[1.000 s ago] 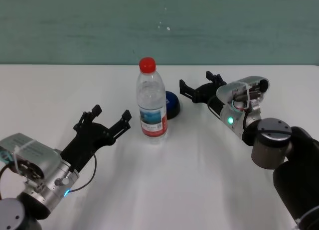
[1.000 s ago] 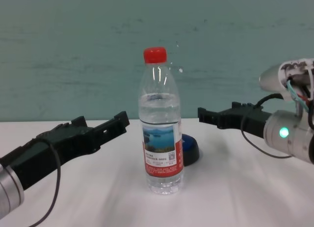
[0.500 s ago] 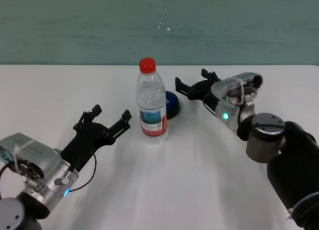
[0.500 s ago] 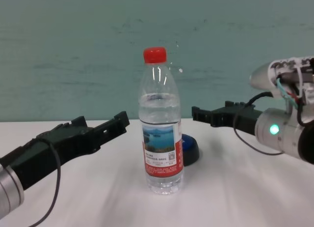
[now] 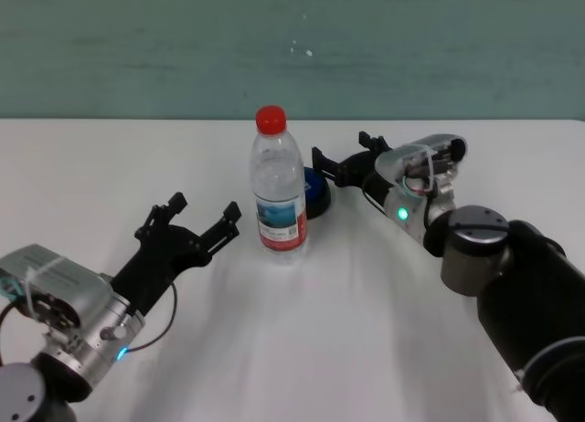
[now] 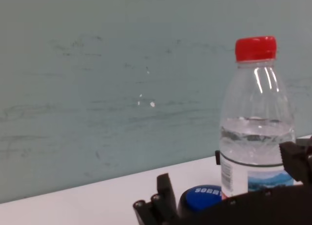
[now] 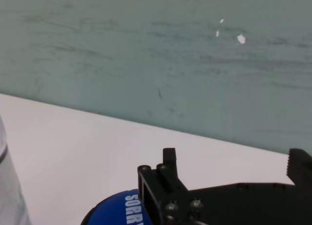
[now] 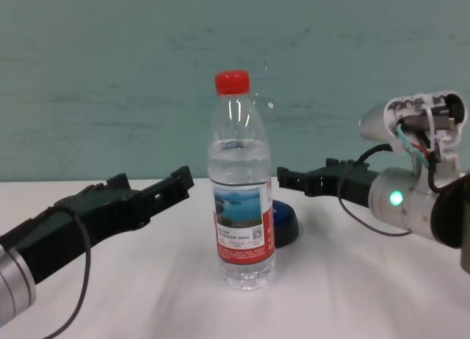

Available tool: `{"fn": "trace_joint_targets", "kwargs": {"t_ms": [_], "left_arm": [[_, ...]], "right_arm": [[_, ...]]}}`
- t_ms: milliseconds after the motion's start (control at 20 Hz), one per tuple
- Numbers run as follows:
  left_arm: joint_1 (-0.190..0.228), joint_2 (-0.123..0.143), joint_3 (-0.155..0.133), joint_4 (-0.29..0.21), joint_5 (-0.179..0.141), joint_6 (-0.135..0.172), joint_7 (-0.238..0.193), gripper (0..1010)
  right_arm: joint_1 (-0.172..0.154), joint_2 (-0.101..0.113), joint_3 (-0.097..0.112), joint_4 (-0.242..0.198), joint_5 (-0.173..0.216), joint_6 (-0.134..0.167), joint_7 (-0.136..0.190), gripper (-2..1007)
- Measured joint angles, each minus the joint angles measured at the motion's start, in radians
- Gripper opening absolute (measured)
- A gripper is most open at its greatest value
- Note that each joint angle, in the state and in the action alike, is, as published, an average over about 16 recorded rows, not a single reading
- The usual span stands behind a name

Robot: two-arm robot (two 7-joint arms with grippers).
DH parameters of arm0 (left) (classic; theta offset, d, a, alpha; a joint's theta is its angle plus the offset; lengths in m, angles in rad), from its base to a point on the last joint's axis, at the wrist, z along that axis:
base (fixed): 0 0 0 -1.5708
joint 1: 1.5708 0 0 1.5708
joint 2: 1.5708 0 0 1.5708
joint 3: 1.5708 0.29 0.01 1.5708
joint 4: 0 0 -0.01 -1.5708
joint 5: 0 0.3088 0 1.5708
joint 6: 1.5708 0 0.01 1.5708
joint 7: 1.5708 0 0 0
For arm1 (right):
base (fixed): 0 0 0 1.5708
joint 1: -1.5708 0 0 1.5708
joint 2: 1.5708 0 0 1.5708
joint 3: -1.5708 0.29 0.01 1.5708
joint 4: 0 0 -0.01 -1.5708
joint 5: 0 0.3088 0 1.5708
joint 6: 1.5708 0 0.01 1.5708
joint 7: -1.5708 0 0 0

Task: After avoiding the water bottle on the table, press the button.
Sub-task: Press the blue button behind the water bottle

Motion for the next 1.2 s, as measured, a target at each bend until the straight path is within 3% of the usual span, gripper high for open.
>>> {"fn": "trace_joint_targets", "kwargs": {"t_ms": [600,1200], "left_arm": [[0.0,0.0,0.0,0.0,0.0,0.0,0.0,1010],[0.0,0.0,0.0,0.0,0.0,0.0,0.0,1010]], "right_arm": [[0.036,-0.02,-0.011,0.081,-0.012,-0.017,0.012,1004],[0.04,-0.023,-0.011,0.104,-0.017,-0.02,0.022,1004]]}}
